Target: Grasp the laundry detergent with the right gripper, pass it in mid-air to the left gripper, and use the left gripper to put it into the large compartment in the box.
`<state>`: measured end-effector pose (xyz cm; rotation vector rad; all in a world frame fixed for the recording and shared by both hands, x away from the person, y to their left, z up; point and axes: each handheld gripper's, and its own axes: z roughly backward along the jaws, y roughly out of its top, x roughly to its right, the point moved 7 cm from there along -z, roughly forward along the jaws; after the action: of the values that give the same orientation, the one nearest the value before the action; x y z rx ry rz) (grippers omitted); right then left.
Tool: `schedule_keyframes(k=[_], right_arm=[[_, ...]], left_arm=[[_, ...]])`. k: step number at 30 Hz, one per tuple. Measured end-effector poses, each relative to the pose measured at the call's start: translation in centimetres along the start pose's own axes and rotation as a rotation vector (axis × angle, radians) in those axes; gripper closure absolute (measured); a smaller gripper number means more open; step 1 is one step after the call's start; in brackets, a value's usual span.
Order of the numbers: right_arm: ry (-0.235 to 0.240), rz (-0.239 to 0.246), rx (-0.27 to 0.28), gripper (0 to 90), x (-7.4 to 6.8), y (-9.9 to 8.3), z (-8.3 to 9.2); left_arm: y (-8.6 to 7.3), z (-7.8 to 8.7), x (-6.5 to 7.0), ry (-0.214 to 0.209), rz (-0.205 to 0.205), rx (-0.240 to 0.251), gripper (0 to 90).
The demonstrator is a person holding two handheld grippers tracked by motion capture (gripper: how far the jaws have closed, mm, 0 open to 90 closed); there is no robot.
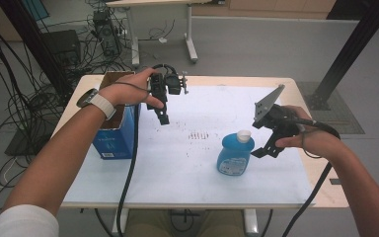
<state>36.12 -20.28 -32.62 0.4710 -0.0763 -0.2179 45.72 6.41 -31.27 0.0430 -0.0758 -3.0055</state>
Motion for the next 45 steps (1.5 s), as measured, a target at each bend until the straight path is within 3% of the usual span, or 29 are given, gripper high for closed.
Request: schedule_keyframes(k=[45], right_arm=[[0.04, -0.022, 0.039, 4.9, -0.2, -1.3, -2.2]], left_arm=[[0.2, -0.4, 0.1, -0.006, 0.0, -0.001, 10.5]])
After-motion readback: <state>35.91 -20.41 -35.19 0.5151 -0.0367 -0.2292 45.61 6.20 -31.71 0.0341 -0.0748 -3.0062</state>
